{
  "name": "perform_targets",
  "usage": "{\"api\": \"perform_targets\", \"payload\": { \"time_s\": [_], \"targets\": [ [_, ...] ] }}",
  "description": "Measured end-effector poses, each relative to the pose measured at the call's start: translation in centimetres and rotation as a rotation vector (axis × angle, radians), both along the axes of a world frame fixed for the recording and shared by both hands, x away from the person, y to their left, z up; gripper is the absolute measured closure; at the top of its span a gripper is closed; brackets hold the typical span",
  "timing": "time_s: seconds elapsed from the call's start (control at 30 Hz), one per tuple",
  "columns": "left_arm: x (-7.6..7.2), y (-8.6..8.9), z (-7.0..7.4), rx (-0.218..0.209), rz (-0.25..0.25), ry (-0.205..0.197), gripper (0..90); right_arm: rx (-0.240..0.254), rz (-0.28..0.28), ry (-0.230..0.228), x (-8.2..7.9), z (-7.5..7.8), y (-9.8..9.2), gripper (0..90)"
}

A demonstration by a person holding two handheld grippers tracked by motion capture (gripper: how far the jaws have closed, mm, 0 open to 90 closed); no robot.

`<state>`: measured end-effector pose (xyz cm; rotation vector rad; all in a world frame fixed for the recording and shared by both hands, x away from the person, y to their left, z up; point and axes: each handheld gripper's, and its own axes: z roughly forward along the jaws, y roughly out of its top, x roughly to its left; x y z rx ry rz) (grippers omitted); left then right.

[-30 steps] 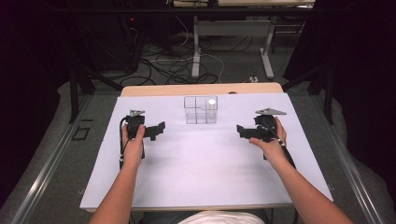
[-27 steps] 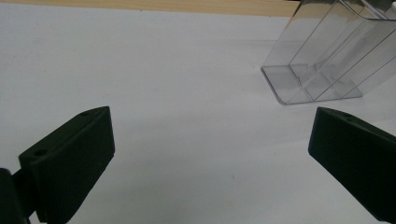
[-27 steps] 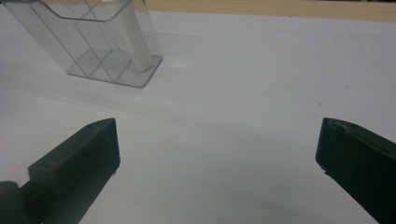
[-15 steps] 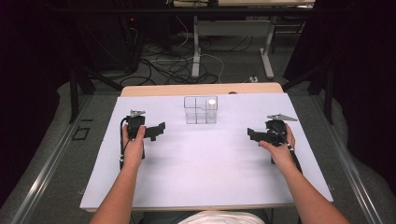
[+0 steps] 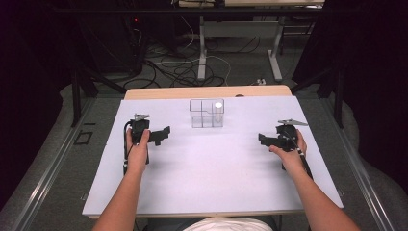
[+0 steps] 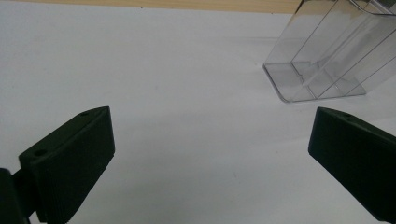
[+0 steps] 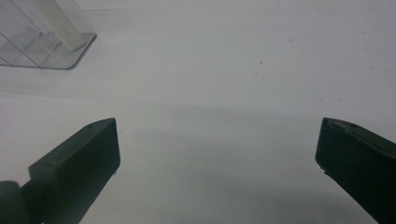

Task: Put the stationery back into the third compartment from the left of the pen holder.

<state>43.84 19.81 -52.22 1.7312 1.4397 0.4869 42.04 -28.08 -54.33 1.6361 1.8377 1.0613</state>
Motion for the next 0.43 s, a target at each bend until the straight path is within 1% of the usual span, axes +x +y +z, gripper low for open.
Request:
{"api": "perform_targets", "payload": {
  "time_s": [0.27, 0.43],
  "targets": [
    [0.00, 0.11, -0.08, -0.003, 0.004, 0.000, 0.5, 0.006, -0.001, 0.018, -0.04, -0.22, -0.26, 0.0],
    [0.02, 0.08, -0.12, 0.000, 0.003, 0.004, 0.6, 0.007, -0.009, 0.012, -0.05, -0.26, -0.43, 0.0]
  ]
}}
